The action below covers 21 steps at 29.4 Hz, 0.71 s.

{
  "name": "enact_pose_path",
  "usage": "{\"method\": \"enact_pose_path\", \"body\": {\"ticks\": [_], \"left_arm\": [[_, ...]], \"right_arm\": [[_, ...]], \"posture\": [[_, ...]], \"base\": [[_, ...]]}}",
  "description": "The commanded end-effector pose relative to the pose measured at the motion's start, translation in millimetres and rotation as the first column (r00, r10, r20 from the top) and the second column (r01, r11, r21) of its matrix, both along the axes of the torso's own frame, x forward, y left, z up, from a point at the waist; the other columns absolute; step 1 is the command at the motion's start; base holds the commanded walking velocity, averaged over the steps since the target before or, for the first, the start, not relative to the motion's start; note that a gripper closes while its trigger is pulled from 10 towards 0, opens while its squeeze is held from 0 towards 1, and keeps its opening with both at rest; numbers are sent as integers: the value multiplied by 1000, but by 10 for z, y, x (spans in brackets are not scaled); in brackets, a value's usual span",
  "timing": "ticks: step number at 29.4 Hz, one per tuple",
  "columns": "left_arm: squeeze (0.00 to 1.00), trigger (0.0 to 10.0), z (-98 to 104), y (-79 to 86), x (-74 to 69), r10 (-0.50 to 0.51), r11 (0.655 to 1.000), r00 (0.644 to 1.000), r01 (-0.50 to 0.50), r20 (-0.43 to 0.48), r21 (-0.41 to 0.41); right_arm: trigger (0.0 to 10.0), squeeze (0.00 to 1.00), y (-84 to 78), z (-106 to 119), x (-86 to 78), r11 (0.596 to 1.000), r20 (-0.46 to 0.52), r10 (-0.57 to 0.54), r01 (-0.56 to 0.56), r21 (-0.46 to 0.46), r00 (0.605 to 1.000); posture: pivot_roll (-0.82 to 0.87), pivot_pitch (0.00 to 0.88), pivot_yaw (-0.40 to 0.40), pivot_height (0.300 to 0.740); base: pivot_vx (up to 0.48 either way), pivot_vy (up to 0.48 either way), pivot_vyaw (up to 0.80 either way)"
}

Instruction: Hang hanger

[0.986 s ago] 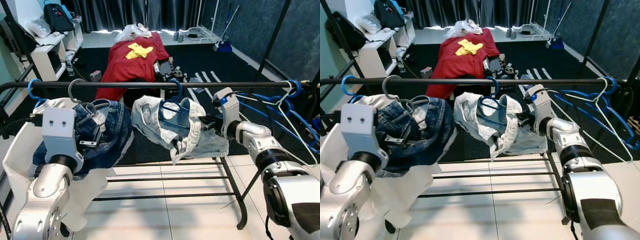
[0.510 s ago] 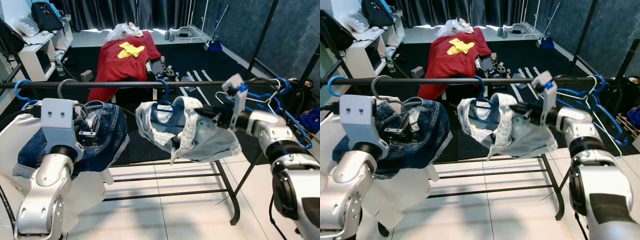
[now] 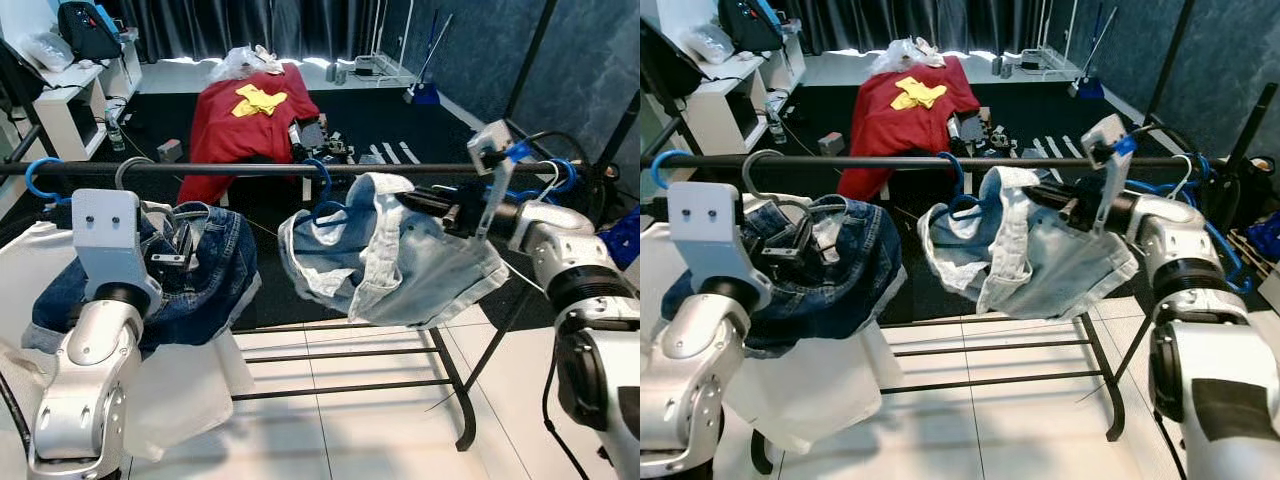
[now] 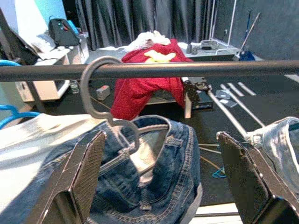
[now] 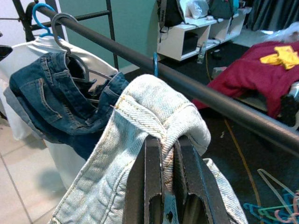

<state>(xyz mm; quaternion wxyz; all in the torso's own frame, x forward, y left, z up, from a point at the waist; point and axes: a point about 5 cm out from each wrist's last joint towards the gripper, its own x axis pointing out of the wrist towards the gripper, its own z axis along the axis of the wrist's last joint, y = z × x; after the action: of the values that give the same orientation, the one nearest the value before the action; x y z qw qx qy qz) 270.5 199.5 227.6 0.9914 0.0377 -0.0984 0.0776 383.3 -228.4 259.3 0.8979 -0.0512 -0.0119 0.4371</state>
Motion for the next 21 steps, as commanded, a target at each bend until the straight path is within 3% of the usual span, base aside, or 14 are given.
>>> {"method": "enact_pose_path", "body": {"ticks": [1,6,10,11,13,14,15,17,18,19,21], "left_arm": [[0,10000,-23,-27,29,-12,1000,1000,12,-6,-11],[0,10000,-32,-62,35,-32,999,999,32,-11,-21],[0,10000,-33,-81,38,-39,999,999,39,-12,-23],[0,10000,-36,-95,40,-45,999,999,44,-14,-25],[0,10000,-36,-95,40,-45,999,999,44,-14,-25],[0,10000,-47,-114,30,-53,998,998,53,-20,-24],[0,10000,-56,-124,18,-59,998,998,58,-26,-24],[0,10000,-56,-124,18,-59,998,998,58,-26,-24],[0,10000,-63,-123,6,-61,998,998,61,-31,-22],[0,10000,-66,-114,-7,-62,998,997,62,-36,-19],[0,10000,-64,-103,-16,-62,998,997,62,-39,-16]], "right_arm": [[0,0,-18,-3,-17,1000,15,2,-2,-23,1000],[0,0,66,-393,2,983,-78,-81,67,-174,994],[0,0,96,-497,6,977,-103,-106,84,-196,989],[1686,0,110,-556,5,976,-118,-118,93,-198,986],[1686,0,110,-556,5,976,-118,-118,93,-198,986],[10000,0,119,-666,8,970,-146,-167,136,-201,975],[10000,0,122,-762,10,963,-172,-219,185,-197,960],[10000,0,122,-762,10,963,-172,-219,185,-197,960],[10000,133,120,-833,9,955,-190,-262,226,-191,946],[10000,1000,116,-873,5,952,-201,-284,251,-177,937],[10000,1000,121,-887,2,953,-207,-287,258,-157,935]], "posture": [[-74,0,-52,740],[-82,0,-47,740],[-82,0,-45,740],[-81,0,-44,740],[-81,0,-44,740],[-69,0,-39,740],[-66,0,-38,740],[-66,0,-38,740],[-59,0,-36,740],[-53,0,-32,740],[-50,0,-30,740]], "base": [[0,0,0],[0,0,0],[0,0,0],[0,0,0],[0,0,0],[0,0,0],[0,0,0],[0,0,0],[0,0,0],[0,0,0],[0,0,0]]}}
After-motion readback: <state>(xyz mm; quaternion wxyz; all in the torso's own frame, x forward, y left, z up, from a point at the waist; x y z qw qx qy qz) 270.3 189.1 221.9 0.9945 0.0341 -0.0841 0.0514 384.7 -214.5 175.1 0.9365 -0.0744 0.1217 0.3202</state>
